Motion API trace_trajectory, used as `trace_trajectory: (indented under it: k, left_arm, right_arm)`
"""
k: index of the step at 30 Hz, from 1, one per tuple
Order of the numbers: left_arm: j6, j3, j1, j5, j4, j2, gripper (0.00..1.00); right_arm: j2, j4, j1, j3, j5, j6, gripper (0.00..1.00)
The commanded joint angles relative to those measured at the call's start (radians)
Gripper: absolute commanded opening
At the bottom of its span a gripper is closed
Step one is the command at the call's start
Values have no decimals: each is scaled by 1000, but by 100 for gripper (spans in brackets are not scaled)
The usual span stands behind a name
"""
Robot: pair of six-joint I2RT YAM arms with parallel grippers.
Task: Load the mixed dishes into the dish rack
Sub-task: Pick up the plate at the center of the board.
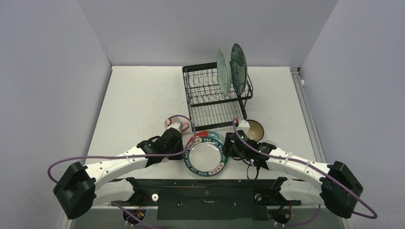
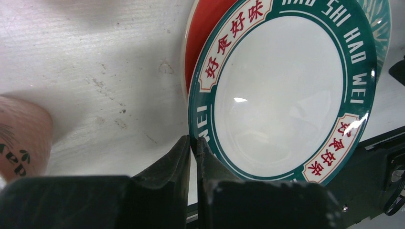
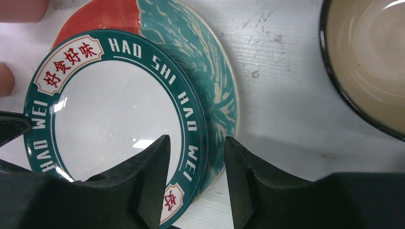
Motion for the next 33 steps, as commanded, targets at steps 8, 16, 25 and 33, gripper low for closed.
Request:
trace_trajectory:
  k: [8,16,25,33]
  left_arm:
    - [15,-17,2,-21,-33,-56,0]
    - [12,-38,2,-21,-29,-56,0]
    - [8,-60,2,-14,-9,-48,0]
    - [9,-80,1,-12,1,-44,0]
  right_arm:
    - [95,118,21,-12,-66,29,41]
    - [129,155,22,-26,-116,48,41]
    - [136,258,21,-82,-199,108,40]
    - [146,369,21,-134,-247,163,38]
